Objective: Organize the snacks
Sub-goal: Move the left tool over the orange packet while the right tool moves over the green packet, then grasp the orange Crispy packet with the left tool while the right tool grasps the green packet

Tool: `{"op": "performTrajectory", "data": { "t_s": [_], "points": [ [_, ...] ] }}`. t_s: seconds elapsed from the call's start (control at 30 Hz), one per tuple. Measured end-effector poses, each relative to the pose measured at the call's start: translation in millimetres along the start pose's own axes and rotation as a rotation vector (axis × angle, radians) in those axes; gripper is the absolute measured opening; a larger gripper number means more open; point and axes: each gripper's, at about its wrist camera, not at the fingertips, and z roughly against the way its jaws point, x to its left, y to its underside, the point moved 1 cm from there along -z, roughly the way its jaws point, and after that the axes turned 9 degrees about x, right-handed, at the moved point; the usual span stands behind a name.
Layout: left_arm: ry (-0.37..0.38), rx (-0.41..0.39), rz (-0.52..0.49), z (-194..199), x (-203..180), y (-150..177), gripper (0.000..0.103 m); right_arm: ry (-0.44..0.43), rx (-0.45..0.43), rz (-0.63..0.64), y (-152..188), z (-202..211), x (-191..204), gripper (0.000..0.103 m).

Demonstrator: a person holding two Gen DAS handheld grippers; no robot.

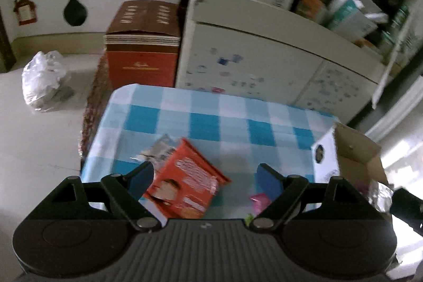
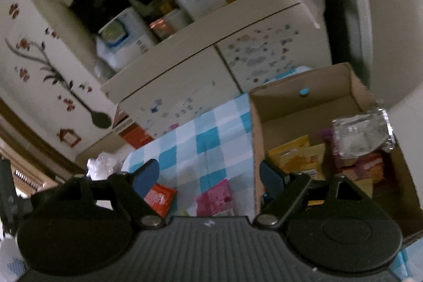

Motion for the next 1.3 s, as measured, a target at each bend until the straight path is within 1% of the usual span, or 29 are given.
{"op": "performTrajectory", "data": {
  "t_s": [0.1,0.27,0.33,0.43,0.53,0.63,0.73,0.83,0.9,0.97,1.1,1.2,1.3],
  "points": [
    [-0.012,-0.005,0.015,-6,13,-3,0.089,-0.012,0.023,0.044,6,-7,9,0.083],
    [-0.016,0.017,0.013,-24,27,-3,0.089,-0.028,0.071,0.136,17,-23,29,0.083],
    [-0.012,0.025,0.008,-32,30,-2,0.089,-0.030,0.090,0.182,24,-31,38,0.083],
    [-0.012,0.046,-0.010,-44,30,1,0.089,-0.039,0.127,0.217,32,-43,46,0.083],
    [0.008,0.069,-0.023,-55,30,2,0.089,-0.031,0.153,0.249,40,-53,51,0.083],
    [0.004,0.103,-0.075,-70,25,3,0.089,-0.018,0.174,0.285,47,-63,56,0.083],
    [0.008,0.130,-0.103,-83,23,4,0.089,-0.003,0.201,0.324,56,-74,59,0.083],
    [0.005,0.136,-0.161,-90,17,5,0.089,0.016,0.221,0.373,66,-85,64,0.083],
    [0.029,0.146,-0.199,-94,12,5,0.089,0.031,0.235,0.403,71,-93,65,0.083],
    [0.034,0.160,-0.228,-98,9,7,0.089,0.047,0.243,0.426,75,-100,67,0.083],
    [0.018,0.173,-0.260,-107,8,8,0.089,0.074,0.245,0.455,82,-115,67,0.084],
    [-0.009,0.176,-0.286,-112,6,10,0.089,0.080,0.258,0.446,84,-125,66,0.084],
    [-0.034,0.197,-0.363,-115,1,17,0.090,0.074,0.291,0.470,91,-133,69,0.084]
  ]
}}
